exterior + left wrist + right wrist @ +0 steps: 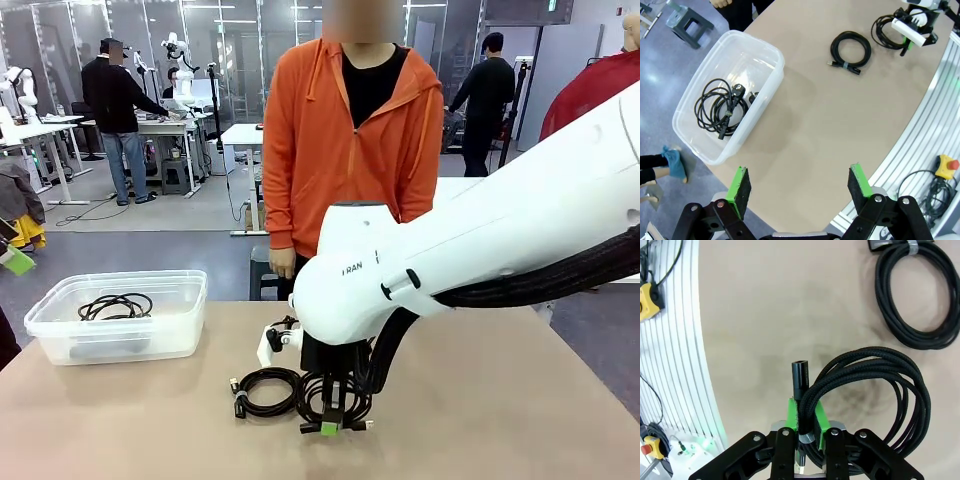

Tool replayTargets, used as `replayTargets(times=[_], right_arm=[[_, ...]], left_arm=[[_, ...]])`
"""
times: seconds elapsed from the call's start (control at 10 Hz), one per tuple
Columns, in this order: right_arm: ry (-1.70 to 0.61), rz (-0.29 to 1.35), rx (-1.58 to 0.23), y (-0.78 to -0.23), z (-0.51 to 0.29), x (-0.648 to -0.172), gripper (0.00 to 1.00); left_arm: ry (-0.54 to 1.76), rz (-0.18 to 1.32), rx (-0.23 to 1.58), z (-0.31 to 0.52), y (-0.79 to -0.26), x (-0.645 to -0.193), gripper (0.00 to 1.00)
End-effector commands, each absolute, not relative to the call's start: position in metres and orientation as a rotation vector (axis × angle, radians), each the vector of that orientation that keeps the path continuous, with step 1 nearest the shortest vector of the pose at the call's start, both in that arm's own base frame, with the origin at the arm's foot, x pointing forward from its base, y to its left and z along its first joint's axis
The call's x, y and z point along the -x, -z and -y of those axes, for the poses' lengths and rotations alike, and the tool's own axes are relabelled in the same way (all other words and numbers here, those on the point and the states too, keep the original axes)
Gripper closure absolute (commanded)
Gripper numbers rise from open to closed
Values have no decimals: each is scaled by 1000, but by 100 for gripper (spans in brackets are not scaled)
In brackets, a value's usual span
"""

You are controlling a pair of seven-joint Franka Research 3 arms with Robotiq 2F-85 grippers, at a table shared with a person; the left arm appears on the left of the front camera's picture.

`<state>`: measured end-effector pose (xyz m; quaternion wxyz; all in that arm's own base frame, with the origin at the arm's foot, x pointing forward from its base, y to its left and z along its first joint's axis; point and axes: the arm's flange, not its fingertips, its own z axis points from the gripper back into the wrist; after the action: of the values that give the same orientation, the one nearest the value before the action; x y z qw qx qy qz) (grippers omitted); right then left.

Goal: Organize and store the cables.
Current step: Place the USB Extension Cable into the Organizing box.

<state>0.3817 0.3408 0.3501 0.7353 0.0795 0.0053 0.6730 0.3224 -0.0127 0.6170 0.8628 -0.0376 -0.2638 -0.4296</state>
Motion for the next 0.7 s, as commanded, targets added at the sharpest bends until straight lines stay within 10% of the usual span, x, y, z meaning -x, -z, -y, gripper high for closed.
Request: replayTargets(times=[0.0,0.6], right_arm=[[-1474,-16,-256,-340,-338,-384,100],[-1467,-45,-286,-318,-338,-387,100]], left_arm=[[891,549,60,13,-618,-324,2],[891,549,60,13,-618,-324,2]])
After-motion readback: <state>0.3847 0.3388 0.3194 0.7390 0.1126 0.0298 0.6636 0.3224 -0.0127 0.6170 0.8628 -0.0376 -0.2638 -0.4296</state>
